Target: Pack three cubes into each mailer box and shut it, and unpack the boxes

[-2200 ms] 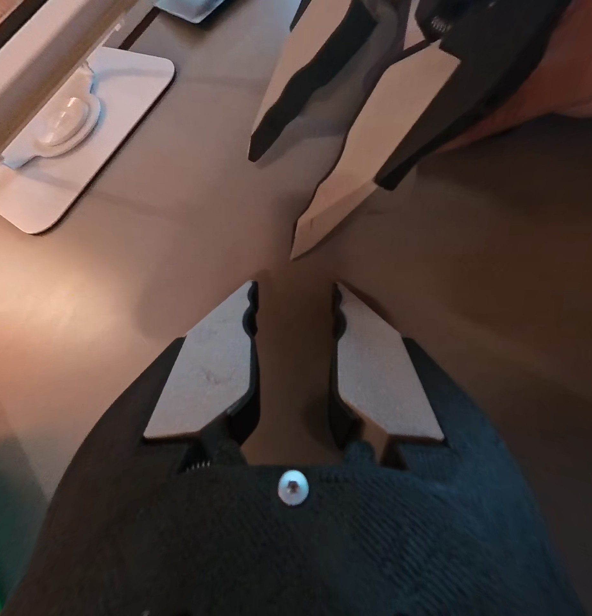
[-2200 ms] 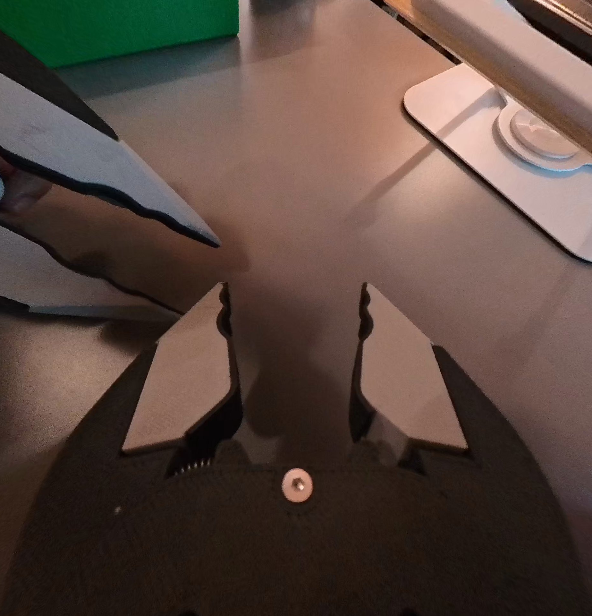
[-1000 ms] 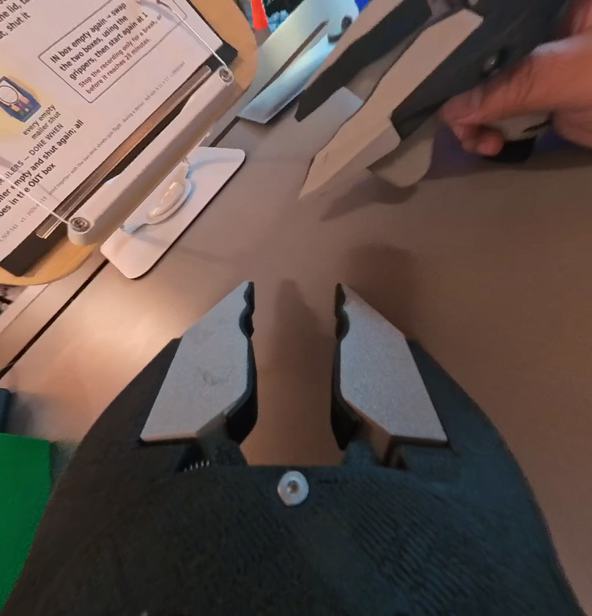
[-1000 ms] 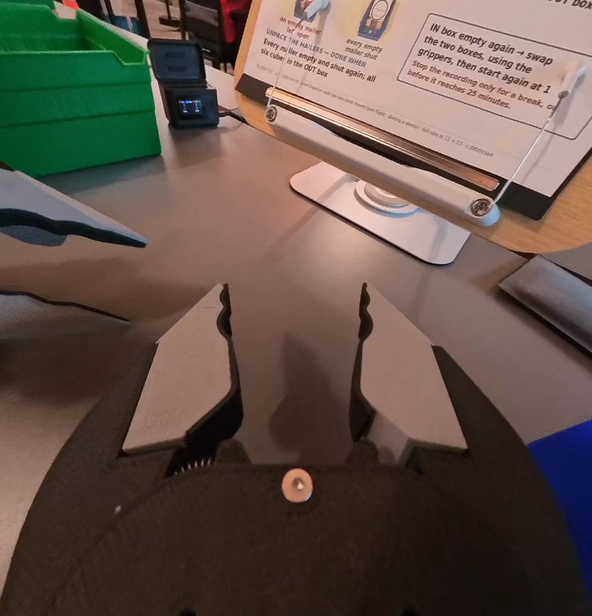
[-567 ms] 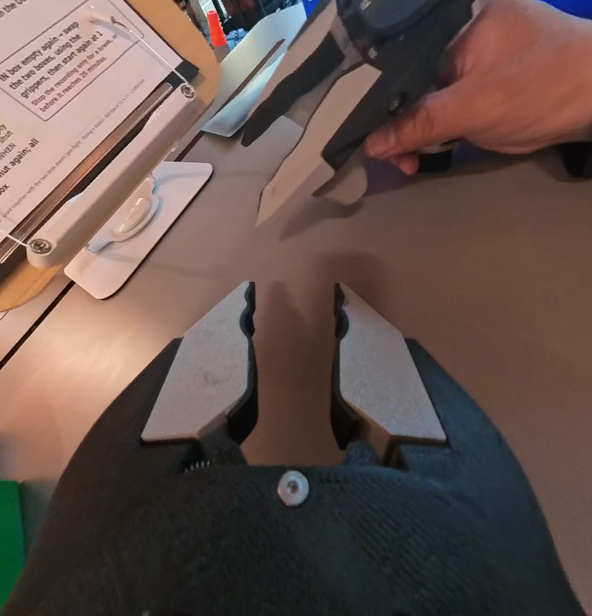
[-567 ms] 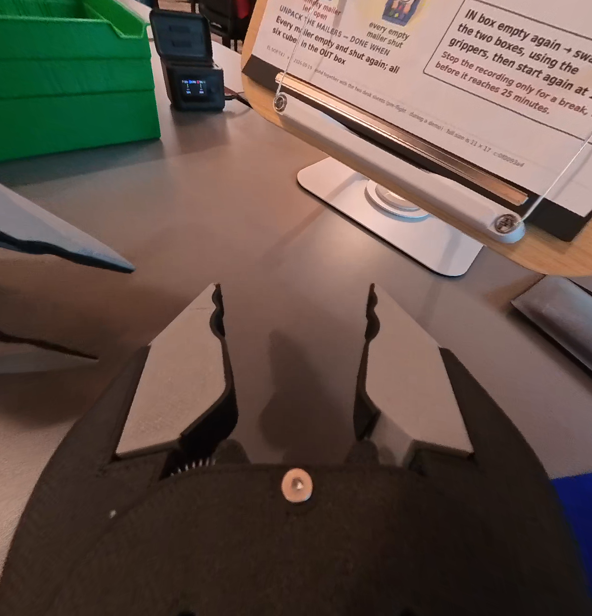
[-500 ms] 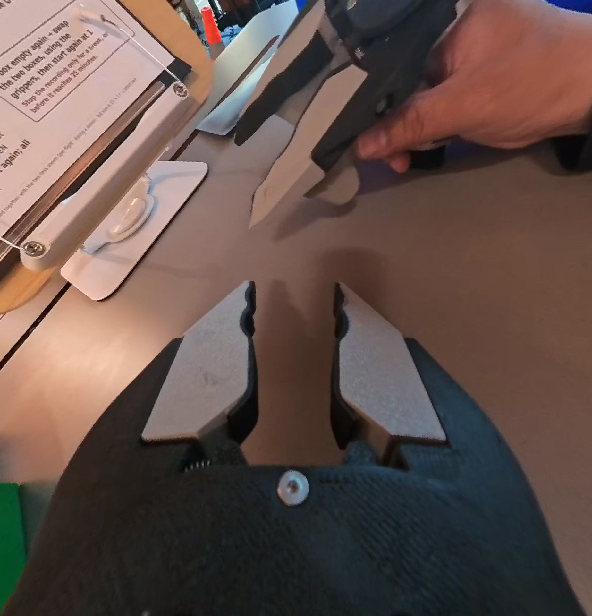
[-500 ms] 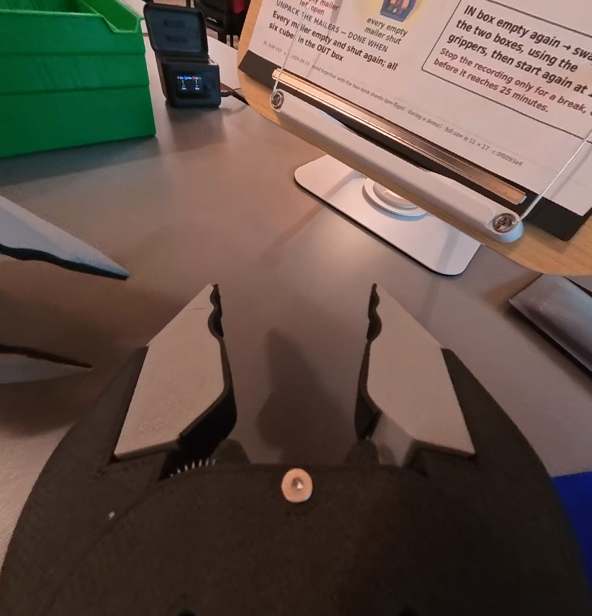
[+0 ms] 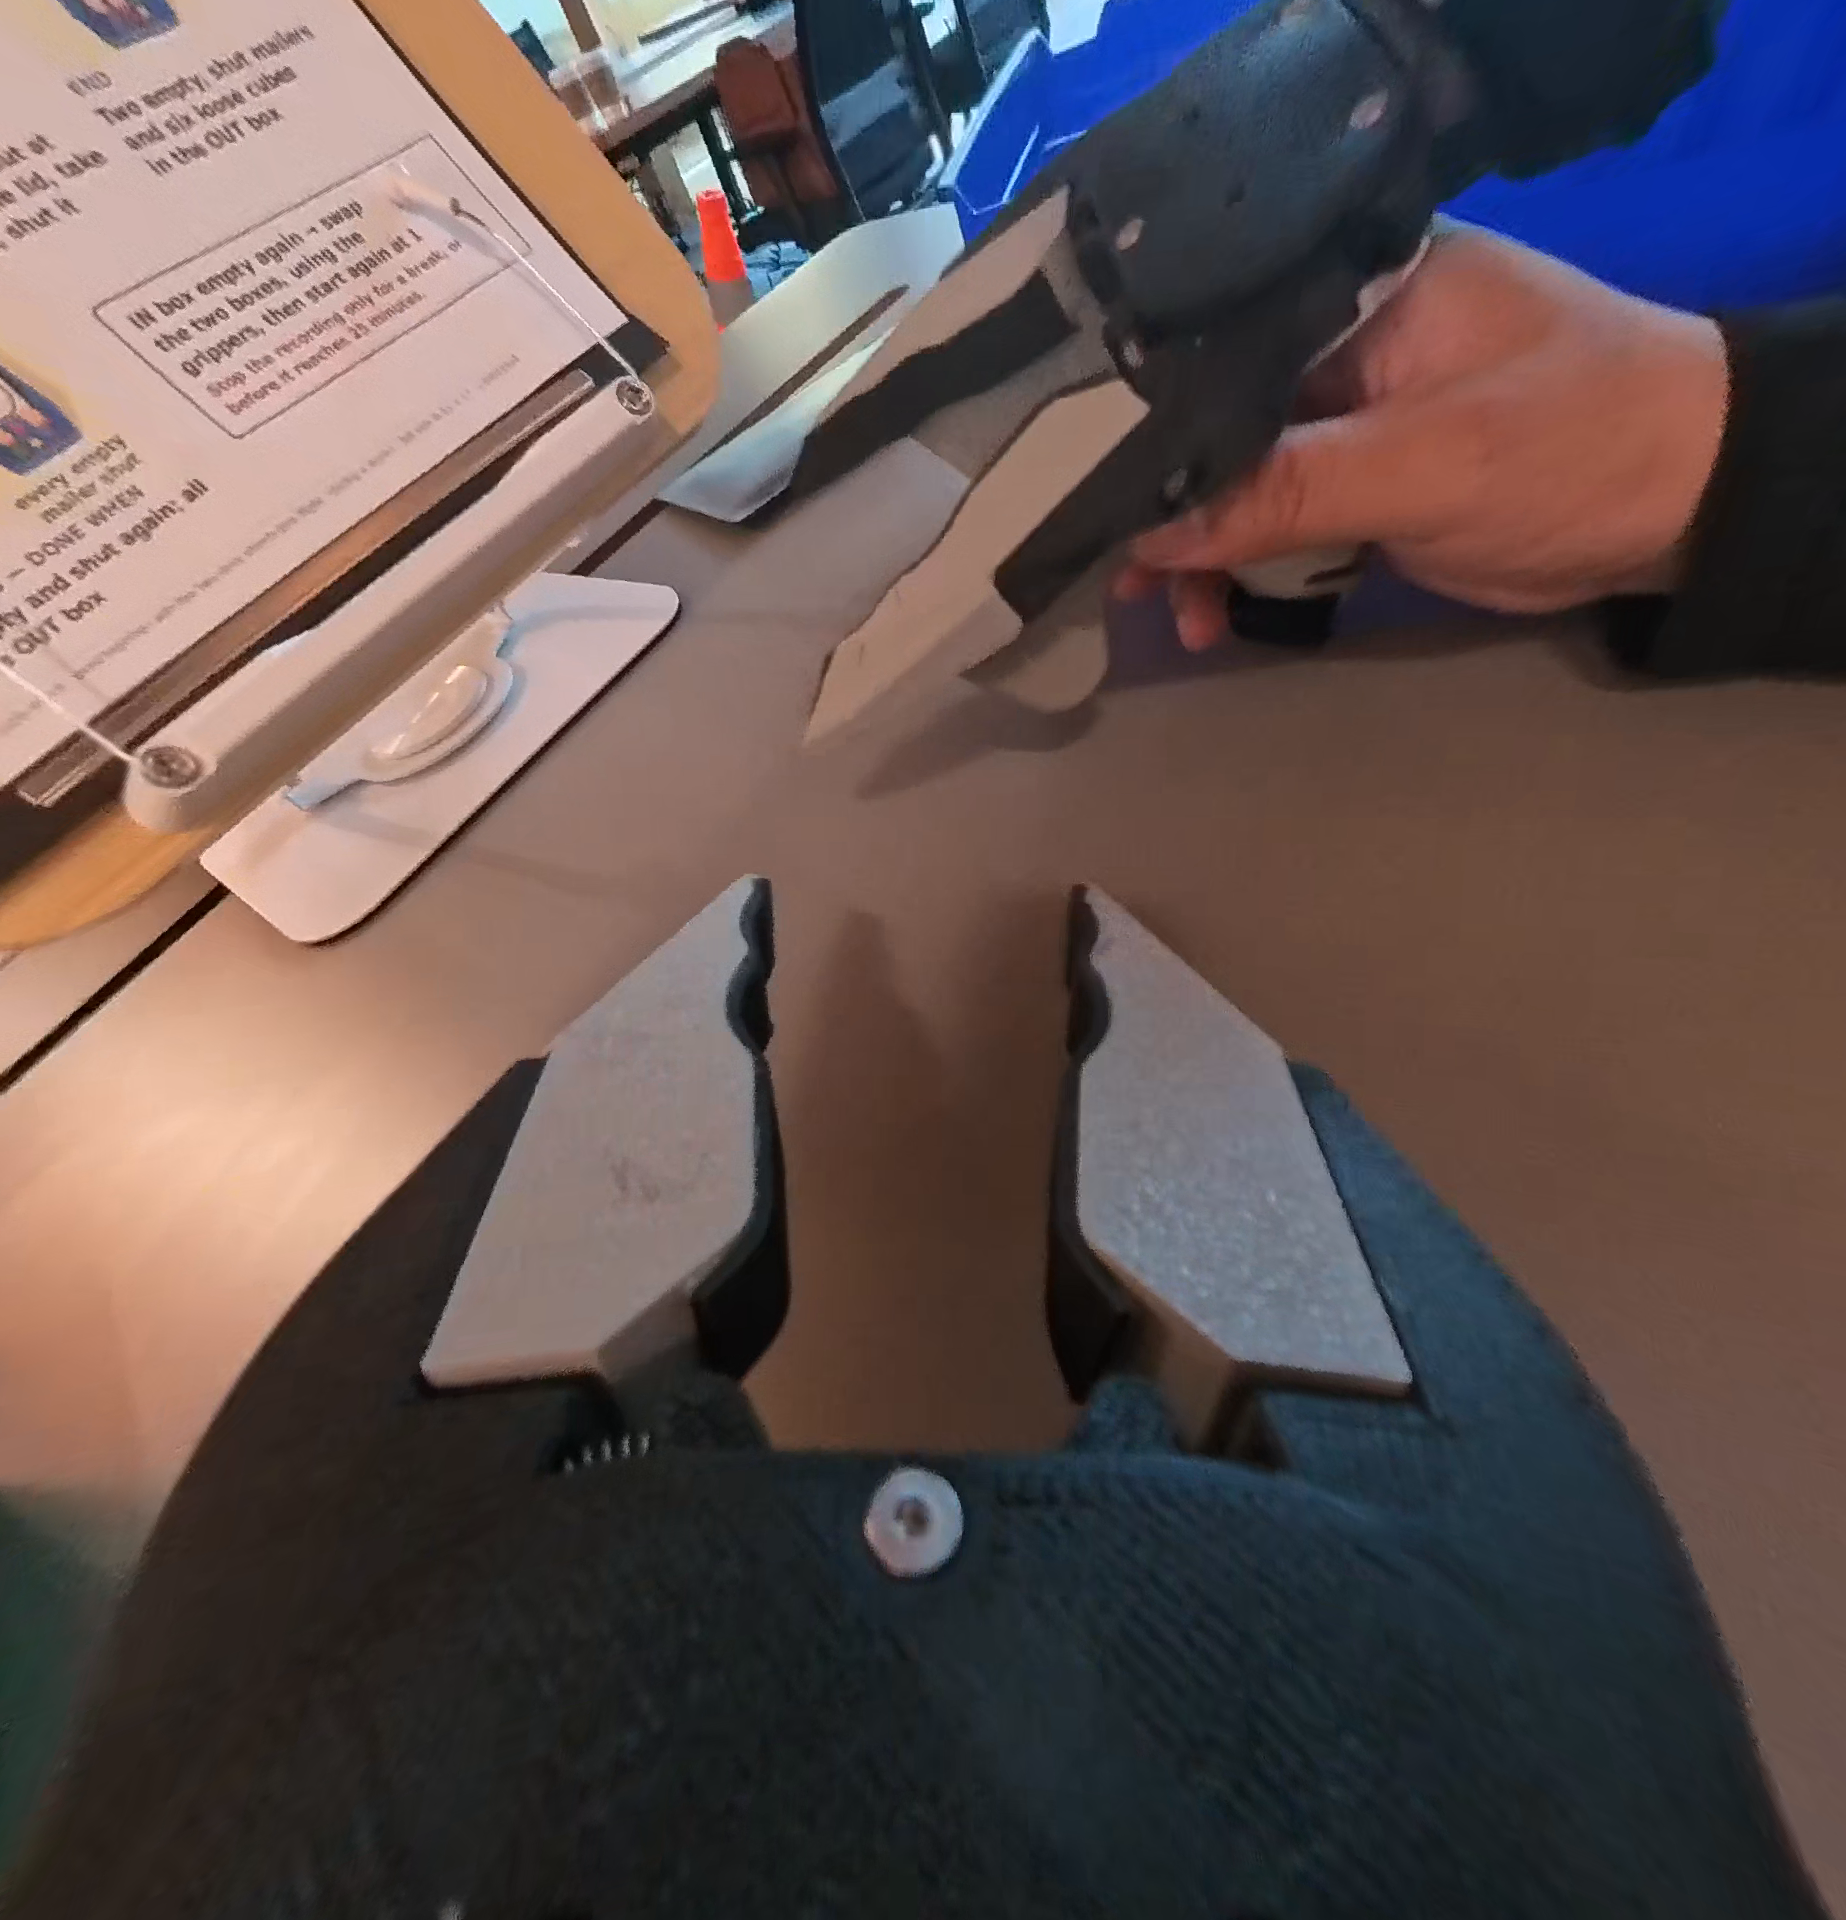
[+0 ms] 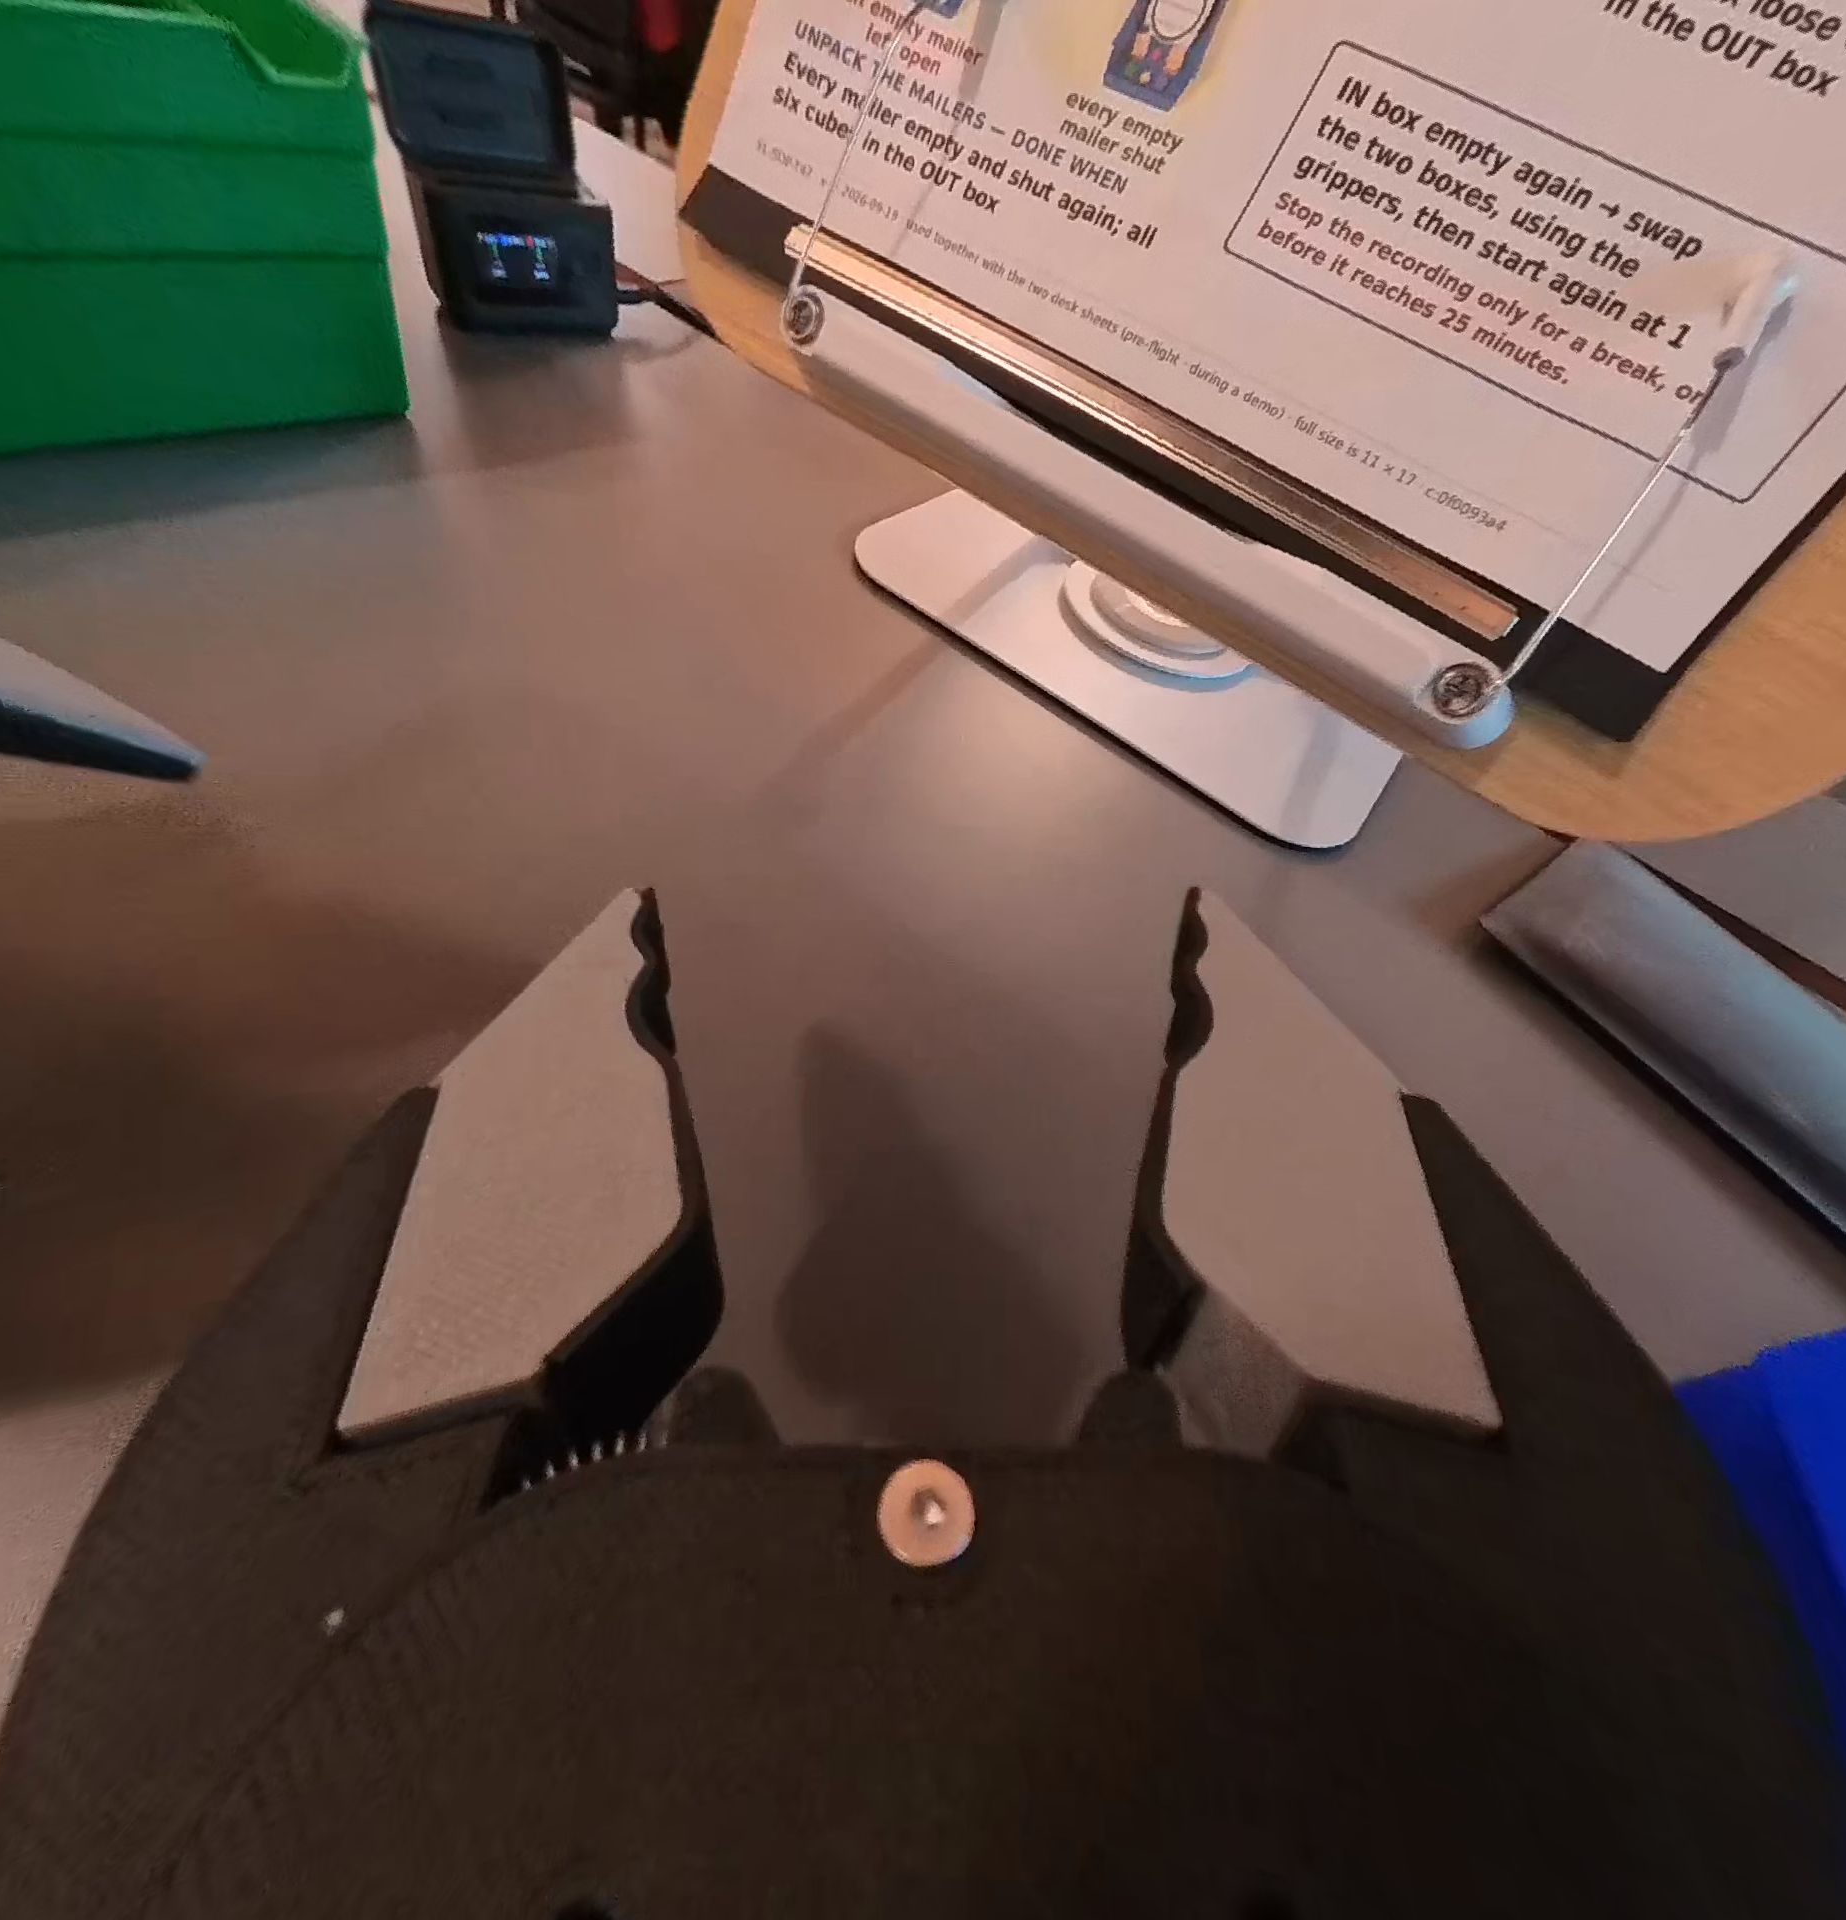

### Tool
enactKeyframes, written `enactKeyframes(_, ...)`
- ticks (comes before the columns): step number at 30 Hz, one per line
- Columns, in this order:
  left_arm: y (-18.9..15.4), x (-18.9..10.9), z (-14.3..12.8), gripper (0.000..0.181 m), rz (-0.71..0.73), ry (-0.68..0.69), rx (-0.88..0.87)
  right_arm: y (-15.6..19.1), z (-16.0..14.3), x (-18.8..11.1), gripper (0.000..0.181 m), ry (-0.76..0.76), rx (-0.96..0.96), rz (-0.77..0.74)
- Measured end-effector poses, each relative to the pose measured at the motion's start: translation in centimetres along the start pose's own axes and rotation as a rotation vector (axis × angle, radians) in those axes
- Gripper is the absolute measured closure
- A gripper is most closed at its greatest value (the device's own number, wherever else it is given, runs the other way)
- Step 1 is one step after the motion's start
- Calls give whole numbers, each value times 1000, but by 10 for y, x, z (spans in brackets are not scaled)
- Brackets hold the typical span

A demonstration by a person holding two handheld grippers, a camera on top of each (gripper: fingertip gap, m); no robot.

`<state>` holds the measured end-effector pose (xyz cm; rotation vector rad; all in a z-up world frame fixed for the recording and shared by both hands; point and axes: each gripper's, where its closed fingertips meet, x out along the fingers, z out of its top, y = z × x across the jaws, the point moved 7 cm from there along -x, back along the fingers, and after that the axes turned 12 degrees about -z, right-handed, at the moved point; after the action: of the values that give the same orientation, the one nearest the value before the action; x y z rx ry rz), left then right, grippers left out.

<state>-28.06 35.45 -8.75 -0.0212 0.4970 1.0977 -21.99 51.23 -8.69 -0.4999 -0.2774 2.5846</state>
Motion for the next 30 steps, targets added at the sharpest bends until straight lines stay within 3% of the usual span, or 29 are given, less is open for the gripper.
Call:
enactKeyframes(5, -21, -25, 8, 116, -72, -67, -78, 5, -2, -4, 87, 4, -63, -21)
enactKeyframes(11, -24, -89, 38, 100, -76, -186, -115, 7, -4, -2, 88, 28, -78, -5)
enactKeyframes(17, 19, -165, 74, 86, -9, -272, -118, 9, -4, -1, 90, 39, -85, 6)
enactKeyframes(22, 91, -225, 74, 99, 248, -319, -105, 10, -4, -1, 92, 38, -102, -3)
enactKeyframes(26, 157, -235, 37, 80, 295, -41, -145, 10, -4, -2, 93, 29, -106, -13)
enactKeyframes(30, 206, -233, -12, 81, 309, 286, -130, 10, -4, -2, 93, 32, -105, -12)
